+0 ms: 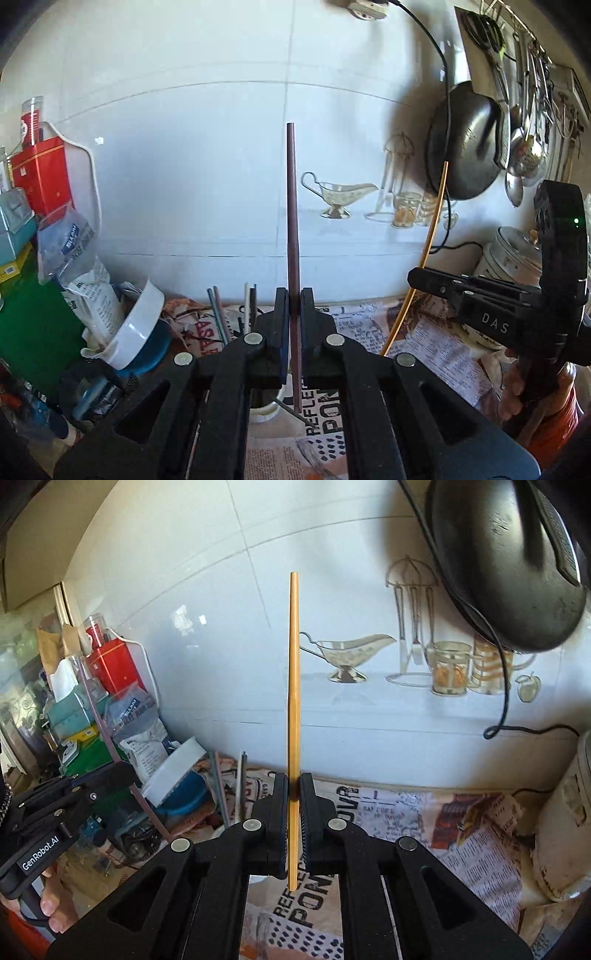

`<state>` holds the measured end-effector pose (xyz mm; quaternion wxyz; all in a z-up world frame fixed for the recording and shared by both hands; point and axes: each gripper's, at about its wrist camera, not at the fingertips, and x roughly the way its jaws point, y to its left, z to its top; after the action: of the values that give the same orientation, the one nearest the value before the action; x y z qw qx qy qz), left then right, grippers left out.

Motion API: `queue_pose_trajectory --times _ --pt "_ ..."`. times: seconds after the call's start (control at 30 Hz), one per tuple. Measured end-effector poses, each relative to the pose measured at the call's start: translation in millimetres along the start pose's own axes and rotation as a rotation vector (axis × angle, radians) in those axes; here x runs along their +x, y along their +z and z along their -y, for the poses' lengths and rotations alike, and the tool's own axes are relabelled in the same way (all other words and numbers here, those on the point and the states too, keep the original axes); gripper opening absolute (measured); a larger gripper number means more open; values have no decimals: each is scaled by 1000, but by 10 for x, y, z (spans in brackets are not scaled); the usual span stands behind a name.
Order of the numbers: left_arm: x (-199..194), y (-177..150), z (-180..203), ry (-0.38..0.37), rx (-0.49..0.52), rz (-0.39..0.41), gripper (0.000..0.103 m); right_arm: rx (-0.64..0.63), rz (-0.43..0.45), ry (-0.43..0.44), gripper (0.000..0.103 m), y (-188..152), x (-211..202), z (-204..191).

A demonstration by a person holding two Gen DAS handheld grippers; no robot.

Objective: Organize utensils
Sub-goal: 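Lower the yellow and pinkish-brown chopsticks into the white cup and open both tools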

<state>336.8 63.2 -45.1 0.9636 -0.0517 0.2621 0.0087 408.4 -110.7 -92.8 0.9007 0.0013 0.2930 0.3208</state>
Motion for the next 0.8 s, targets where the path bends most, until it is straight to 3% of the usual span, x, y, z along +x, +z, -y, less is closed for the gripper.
queue_pose_trajectory --times 0.33,0.6,0.8 --pt "263 16 -571 60 -73 -13 3 -25 -48 80 6 15 639 -502" --pt "769 -201 -789 72 -111 -82 3 -24 -139 67 6 -216 1256 -580" --pt "1102 -466 -851 77 -116 -151 3 -45 -195 35 6 -408 1409 -535"
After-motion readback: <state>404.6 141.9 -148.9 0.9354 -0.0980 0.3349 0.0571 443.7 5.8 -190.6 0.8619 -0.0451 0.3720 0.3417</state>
